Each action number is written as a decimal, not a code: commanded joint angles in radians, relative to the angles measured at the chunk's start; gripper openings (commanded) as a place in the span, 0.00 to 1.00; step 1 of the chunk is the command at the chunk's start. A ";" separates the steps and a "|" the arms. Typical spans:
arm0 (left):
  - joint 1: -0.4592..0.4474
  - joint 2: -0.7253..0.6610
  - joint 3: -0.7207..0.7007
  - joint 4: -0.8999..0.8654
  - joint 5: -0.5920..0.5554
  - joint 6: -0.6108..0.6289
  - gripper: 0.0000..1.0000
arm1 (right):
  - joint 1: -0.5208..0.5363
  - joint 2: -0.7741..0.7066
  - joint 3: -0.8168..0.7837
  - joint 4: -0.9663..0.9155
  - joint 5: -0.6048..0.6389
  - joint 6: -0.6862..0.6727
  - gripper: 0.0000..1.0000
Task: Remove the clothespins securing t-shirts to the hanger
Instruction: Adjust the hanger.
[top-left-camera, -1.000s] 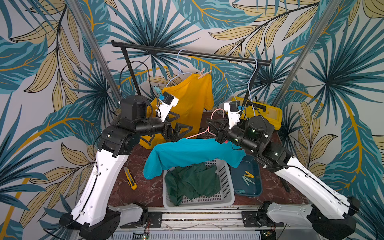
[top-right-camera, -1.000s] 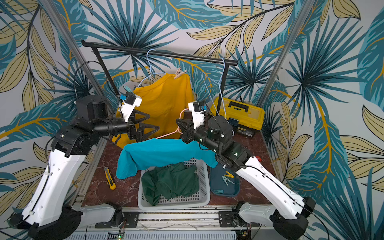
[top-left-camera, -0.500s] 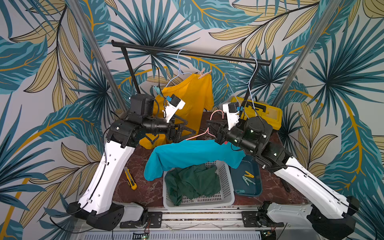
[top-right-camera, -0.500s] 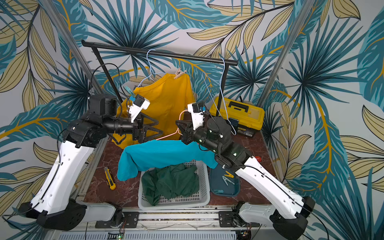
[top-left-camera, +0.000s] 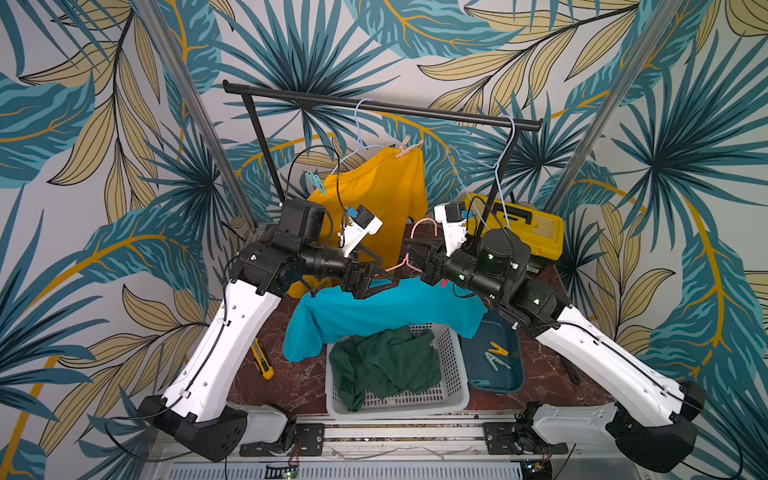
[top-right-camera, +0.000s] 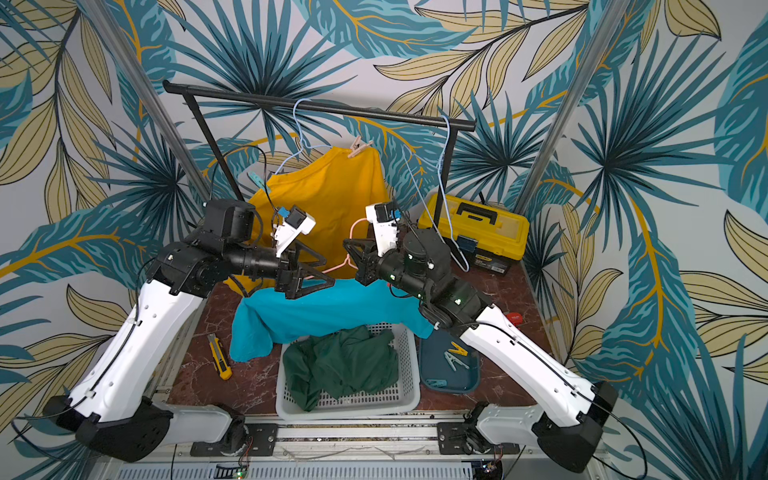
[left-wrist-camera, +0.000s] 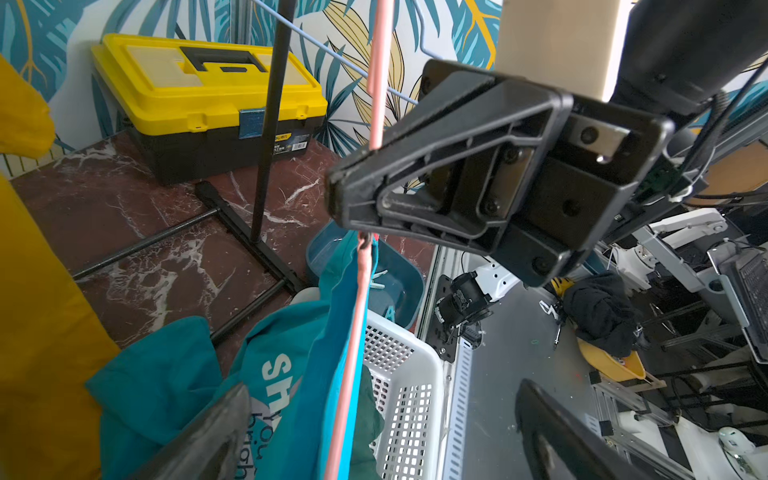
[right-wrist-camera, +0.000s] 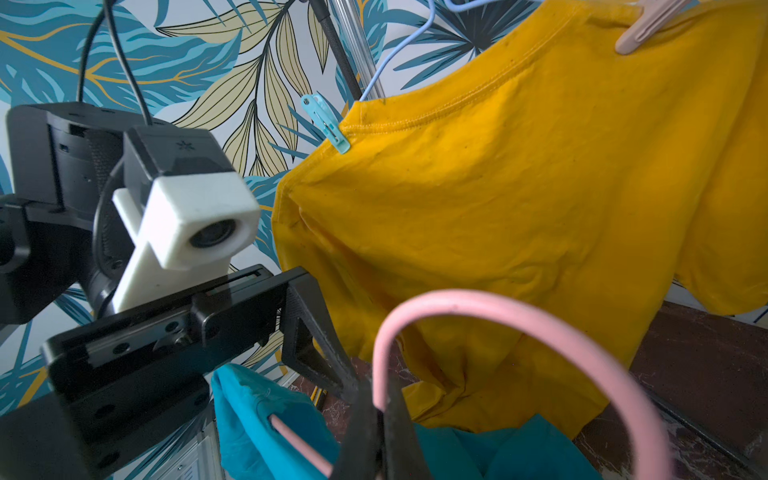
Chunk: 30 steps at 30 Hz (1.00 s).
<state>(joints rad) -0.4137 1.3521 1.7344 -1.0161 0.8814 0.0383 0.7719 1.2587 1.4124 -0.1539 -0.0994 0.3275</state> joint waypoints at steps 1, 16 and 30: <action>-0.005 -0.015 -0.009 -0.001 -0.009 0.026 1.00 | -0.003 -0.001 0.019 0.071 -0.020 0.028 0.00; -0.017 0.034 0.001 -0.001 0.118 0.001 0.37 | -0.003 0.013 0.030 0.088 -0.030 0.039 0.00; -0.048 -0.007 -0.001 -0.001 -0.070 0.063 0.00 | -0.003 -0.014 0.013 0.054 0.021 0.041 0.41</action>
<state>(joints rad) -0.4503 1.3861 1.7195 -1.0157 0.8749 0.0570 0.7719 1.2697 1.4235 -0.1280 -0.1070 0.3630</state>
